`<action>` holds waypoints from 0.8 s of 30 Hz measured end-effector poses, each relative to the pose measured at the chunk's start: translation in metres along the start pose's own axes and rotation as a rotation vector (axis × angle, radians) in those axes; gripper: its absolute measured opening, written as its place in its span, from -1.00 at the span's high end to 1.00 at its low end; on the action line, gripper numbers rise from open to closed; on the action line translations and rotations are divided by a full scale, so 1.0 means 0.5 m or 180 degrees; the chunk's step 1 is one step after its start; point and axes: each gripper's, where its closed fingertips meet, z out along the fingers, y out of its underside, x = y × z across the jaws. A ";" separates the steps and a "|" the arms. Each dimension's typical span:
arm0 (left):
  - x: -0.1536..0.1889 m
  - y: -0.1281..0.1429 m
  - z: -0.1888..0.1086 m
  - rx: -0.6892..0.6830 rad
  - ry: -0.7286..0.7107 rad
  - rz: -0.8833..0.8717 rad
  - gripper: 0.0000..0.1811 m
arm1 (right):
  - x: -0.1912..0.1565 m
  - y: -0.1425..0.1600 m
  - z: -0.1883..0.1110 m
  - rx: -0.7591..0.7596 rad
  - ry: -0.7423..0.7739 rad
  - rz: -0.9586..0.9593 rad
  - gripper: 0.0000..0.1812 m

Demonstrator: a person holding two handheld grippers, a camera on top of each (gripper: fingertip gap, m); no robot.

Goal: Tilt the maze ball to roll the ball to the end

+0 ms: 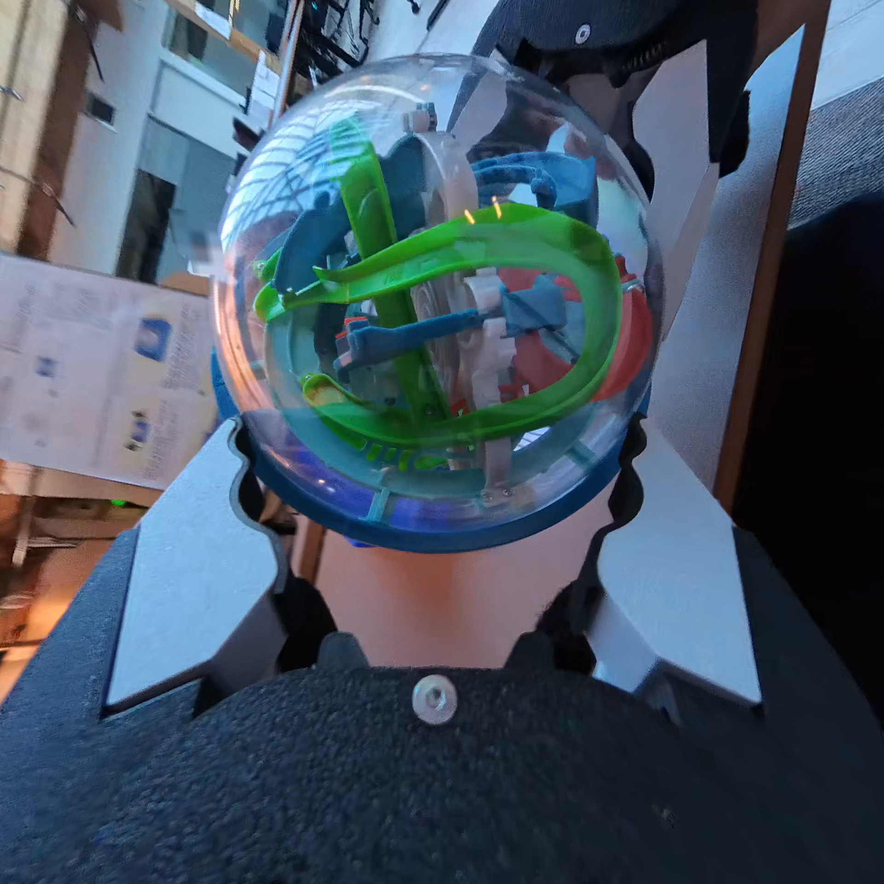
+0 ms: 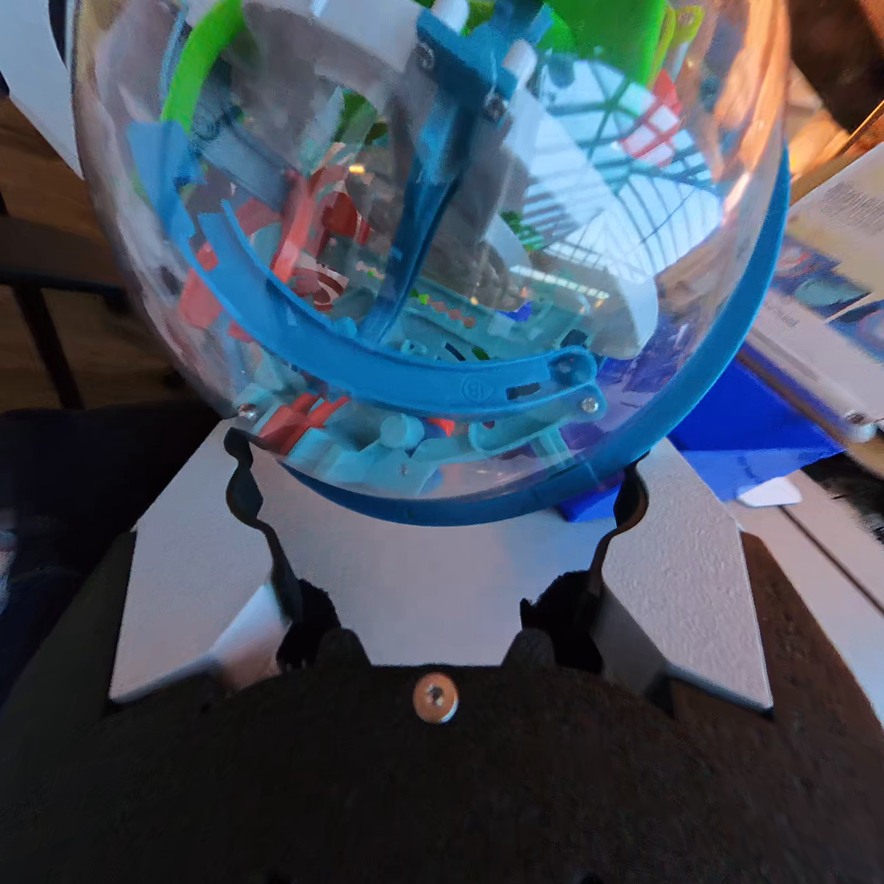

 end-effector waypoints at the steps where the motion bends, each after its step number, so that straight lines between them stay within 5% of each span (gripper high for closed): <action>1: 0.008 0.017 0.009 -0.0007 0.0063 -0.0132 -0.61 | -0.004 0.014 0.008 -0.0090 -0.0061 0.0059 -0.65; 9: 0.063 0.097 0.066 -0.0035 0.0344 -0.0715 -0.62 | -0.025 0.112 0.044 -0.0747 -0.0379 0.0381 -0.66; 17: 0.061 0.081 0.059 0.0406 0.0360 -0.1114 -0.62 | -0.037 0.119 0.048 -0.0756 -0.0655 0.0610 -0.67; 24: -0.024 0.077 -0.001 0.1192 0.1023 -0.2248 -0.26 | -0.035 0.123 0.049 -0.0777 -0.0691 0.0588 -0.61</action>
